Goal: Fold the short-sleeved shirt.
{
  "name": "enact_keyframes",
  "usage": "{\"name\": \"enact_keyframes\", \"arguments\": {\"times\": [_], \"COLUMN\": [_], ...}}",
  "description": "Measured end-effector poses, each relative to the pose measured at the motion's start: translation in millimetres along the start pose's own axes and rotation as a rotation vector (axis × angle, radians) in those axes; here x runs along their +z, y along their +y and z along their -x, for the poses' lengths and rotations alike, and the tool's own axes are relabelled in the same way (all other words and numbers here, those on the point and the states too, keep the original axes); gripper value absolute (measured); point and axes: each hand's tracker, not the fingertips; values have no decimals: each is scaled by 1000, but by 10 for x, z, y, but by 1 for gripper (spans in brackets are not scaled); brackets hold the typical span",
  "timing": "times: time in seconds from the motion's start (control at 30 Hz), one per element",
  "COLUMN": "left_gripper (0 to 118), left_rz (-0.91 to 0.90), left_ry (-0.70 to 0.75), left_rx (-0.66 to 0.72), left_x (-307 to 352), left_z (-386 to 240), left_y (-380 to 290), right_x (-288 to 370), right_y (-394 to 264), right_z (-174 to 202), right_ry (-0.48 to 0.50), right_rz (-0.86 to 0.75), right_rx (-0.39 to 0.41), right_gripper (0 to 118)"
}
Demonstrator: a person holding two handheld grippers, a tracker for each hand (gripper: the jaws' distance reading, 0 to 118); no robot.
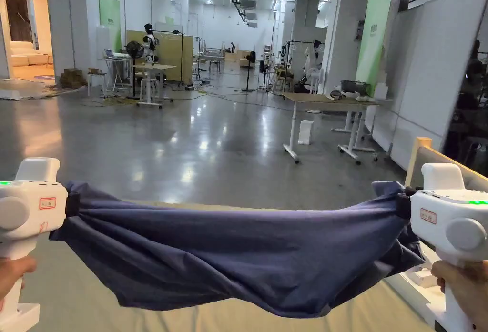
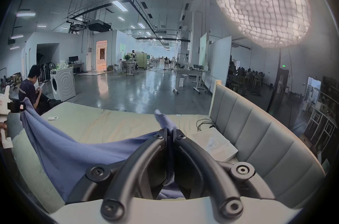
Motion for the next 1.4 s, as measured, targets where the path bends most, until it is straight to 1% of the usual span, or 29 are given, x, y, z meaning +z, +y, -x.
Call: {"name": "enact_keyframes", "arguments": {"times": [0.13,0.3,0.43,0.57,0.8,0.93,1.0,1.1,1.23,1.27,1.3,1.4], "left_gripper": [6,6,6,6,6,6,6,6,6,6,6,6], "left_rz": [-31,-51,-48,-34,-19,30,68,142,240,258,311,375], "left_ry": [21,38,58,86,107,109,106,94,67,62,46,32], "left_rx": [-18,-16,-3,-26,-16,-24,-22,-22,-5,8,-8,14], "left_x": [58,11,-160,-377,-710,-889,-964,-1034,-977,-1052,-1022,-793], "left_z": [11,22,62,87,108,136,159,180,190,269,280,273], "left_y": [207,411,540,659,663,359,104,-365,-1137,-1355,-1567,-2168], "right_x": [-27,-166,-330,-584,-976,-1102,-1235,-1265,-1123,-1070,-1005,-750], "right_y": [176,345,446,542,527,236,-32,-500,-1276,-1485,-1689,-2277], "right_z": [85,188,271,314,452,513,518,537,548,549,545,531], "right_ry": [8,5,3,6,3,13,22,23,23,19,23,12], "right_rz": [-19,-28,-34,-40,-26,19,60,129,227,252,289,347], "right_rx": [-32,-29,-55,-73,-59,-49,-43,-29,-10,-12,-2,3], "right_gripper": [4,4,4,4,4,4,4,4,4,4,4,4]}}
